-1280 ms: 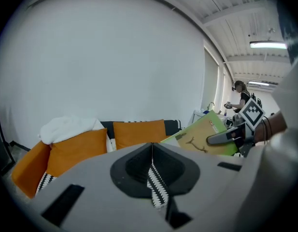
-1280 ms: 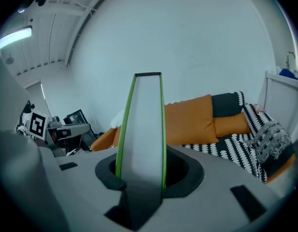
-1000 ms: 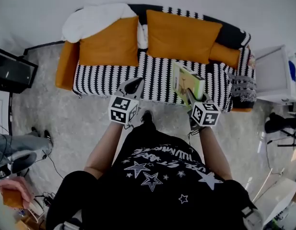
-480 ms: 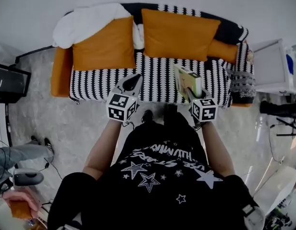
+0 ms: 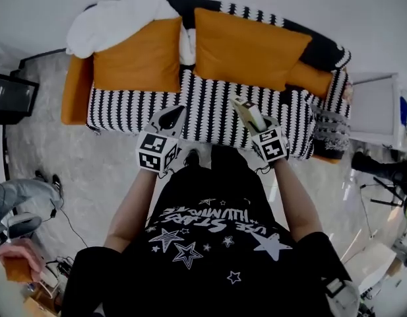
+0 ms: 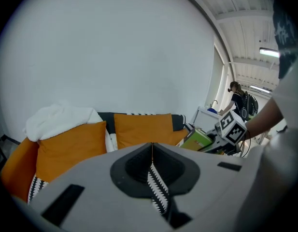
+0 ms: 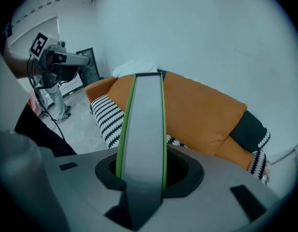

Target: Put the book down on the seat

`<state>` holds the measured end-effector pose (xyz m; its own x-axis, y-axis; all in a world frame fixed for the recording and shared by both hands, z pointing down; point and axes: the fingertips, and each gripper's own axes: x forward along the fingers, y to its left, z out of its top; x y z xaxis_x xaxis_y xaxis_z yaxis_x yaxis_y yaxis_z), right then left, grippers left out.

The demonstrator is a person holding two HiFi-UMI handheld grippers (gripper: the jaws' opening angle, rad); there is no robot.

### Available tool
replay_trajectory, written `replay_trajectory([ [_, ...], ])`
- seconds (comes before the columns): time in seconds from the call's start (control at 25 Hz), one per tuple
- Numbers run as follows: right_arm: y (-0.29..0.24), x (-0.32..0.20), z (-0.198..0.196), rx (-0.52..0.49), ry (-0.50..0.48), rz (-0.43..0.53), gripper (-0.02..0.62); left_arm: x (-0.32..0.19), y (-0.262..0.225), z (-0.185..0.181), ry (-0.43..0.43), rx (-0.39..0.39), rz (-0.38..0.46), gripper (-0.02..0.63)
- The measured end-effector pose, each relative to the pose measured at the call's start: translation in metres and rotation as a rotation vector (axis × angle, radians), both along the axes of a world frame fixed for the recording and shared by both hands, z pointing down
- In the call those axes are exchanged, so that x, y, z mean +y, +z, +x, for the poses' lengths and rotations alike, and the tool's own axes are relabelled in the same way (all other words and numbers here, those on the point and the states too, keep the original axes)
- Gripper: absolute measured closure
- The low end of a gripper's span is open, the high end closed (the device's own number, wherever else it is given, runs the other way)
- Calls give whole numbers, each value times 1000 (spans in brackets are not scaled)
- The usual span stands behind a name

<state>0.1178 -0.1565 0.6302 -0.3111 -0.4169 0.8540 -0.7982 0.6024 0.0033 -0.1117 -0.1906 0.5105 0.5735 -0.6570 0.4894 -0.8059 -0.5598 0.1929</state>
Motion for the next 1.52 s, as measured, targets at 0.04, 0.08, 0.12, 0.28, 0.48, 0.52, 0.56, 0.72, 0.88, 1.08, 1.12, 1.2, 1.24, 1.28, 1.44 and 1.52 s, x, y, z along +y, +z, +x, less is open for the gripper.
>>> replay_trajectory([
  [0.04, 7, -5, 2, 5, -19, -16, 450, -4, 4, 3, -11, -1, -12, 595],
  [0.08, 14, -9, 3, 7, -35, -33, 450, -9, 9, 6, -19, -2, -25, 595],
  [0.12, 20, -13, 5, 5, -48, -49, 449, -13, 13, 11, -26, -4, -39, 595],
  [0.28, 38, -31, 10, -19, -90, -91, 449, -39, 32, 34, -39, -14, -75, 595],
  [0.48, 59, -53, 10, -10, -197, -112, 450, -70, 48, 62, -20, -46, -84, 595],
  [0.52, 64, -56, 10, -3, -228, -115, 449, -75, 51, 66, -17, -50, -86, 595],
  [0.56, 69, -60, 9, 3, -259, -120, 449, -80, 55, 70, -14, -54, -90, 595],
  [0.72, 96, -72, 8, 11, -353, -189, 449, -94, 79, 84, -10, -73, -126, 595],
  [0.88, 119, -83, 6, 10, -413, -254, 449, -100, 105, 95, -7, -73, -178, 595],
  [1.08, 139, -103, 1, 45, -496, -293, 449, -109, 130, 104, 7, -73, -208, 595],
  [1.12, 141, -105, 0, 47, -518, -303, 450, -112, 133, 106, 7, -71, -210, 595],
  [1.2, 146, -110, -2, 52, -556, -323, 449, -116, 138, 110, 6, -67, -209, 595],
  [1.24, 147, -112, -3, 55, -573, -336, 450, -118, 140, 111, 3, -64, -210, 595],
  [1.28, 148, -115, -5, 58, -590, -350, 449, -120, 142, 111, -1, -58, -212, 595],
  [1.44, 145, -128, -14, 60, -650, -367, 449, -125, 149, 111, -7, -53, -219, 595],
  [1.52, 143, -135, -16, 77, -696, -357, 450, -126, 151, 111, -9, -53, -218, 595],
])
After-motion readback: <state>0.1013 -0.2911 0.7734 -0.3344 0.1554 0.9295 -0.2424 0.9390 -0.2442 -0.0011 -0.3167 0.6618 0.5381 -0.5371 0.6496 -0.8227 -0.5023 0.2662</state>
